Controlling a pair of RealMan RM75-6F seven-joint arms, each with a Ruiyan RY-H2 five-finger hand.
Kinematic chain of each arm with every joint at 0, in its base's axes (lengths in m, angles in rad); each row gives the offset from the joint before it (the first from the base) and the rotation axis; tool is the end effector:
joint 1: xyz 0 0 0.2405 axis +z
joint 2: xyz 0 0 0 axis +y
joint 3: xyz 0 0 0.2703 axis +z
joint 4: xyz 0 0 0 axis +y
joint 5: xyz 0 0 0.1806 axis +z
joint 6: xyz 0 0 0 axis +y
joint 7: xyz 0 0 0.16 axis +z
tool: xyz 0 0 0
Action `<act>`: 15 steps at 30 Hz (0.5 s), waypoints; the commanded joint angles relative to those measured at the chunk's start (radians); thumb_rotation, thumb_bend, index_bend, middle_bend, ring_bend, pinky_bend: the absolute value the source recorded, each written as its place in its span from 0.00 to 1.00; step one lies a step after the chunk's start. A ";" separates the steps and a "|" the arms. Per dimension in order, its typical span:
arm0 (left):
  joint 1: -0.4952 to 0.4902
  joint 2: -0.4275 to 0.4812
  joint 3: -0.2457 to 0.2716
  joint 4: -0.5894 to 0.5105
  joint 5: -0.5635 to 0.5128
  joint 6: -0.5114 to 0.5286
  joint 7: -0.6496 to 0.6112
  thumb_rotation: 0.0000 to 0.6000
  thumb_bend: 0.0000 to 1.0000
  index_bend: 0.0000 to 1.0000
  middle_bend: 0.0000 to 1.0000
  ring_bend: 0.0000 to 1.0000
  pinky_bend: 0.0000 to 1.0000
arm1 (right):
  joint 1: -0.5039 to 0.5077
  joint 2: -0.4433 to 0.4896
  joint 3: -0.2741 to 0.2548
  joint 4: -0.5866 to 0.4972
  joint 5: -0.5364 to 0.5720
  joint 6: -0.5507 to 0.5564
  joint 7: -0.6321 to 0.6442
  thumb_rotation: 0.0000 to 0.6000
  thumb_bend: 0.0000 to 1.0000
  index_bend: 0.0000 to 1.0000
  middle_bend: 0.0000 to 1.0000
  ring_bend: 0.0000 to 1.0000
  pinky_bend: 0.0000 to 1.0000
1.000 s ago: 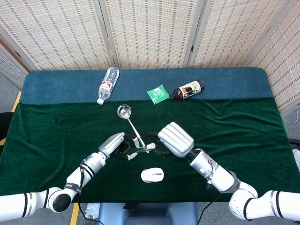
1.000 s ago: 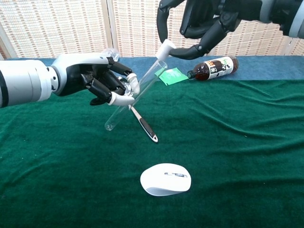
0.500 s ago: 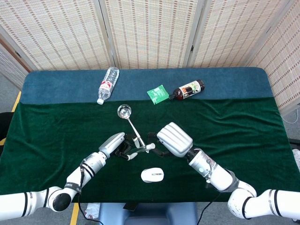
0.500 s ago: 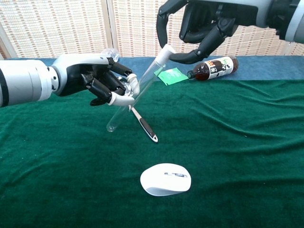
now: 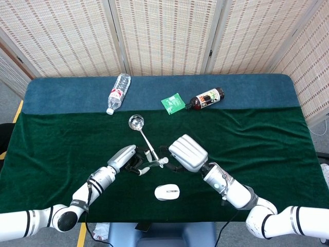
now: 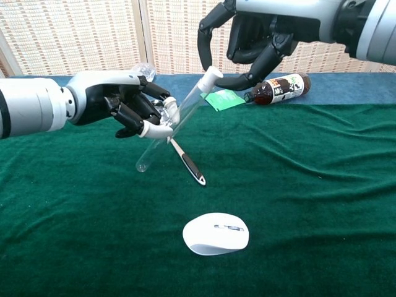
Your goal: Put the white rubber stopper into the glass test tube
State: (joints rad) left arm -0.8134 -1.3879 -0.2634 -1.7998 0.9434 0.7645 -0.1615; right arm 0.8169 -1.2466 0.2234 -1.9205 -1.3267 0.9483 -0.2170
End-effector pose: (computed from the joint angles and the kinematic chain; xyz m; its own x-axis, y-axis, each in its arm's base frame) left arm -0.0934 0.3396 0.0241 -0.1486 0.6299 0.7623 0.9393 -0.1511 0.3080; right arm -0.0516 -0.3214 0.0848 0.3654 -0.2229 0.9038 -0.7304 -0.6705 0.1300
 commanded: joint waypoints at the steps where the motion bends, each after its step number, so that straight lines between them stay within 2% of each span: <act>1: -0.001 0.002 -0.001 -0.002 -0.002 0.002 0.001 1.00 0.51 0.66 0.88 0.84 0.85 | 0.008 -0.010 -0.002 0.006 0.009 -0.007 -0.013 0.98 0.54 0.67 1.00 1.00 1.00; 15: -0.005 0.007 0.005 -0.001 -0.010 0.002 -0.001 1.00 0.52 0.67 0.88 0.84 0.85 | 0.033 -0.040 -0.006 0.026 0.051 -0.019 -0.051 0.98 0.54 0.67 1.00 1.00 1.00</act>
State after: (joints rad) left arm -0.8189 -1.3810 -0.2581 -1.8011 0.9336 0.7665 -0.1619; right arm 0.8499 -1.2858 0.2174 -1.8950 -1.2758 0.9294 -0.2676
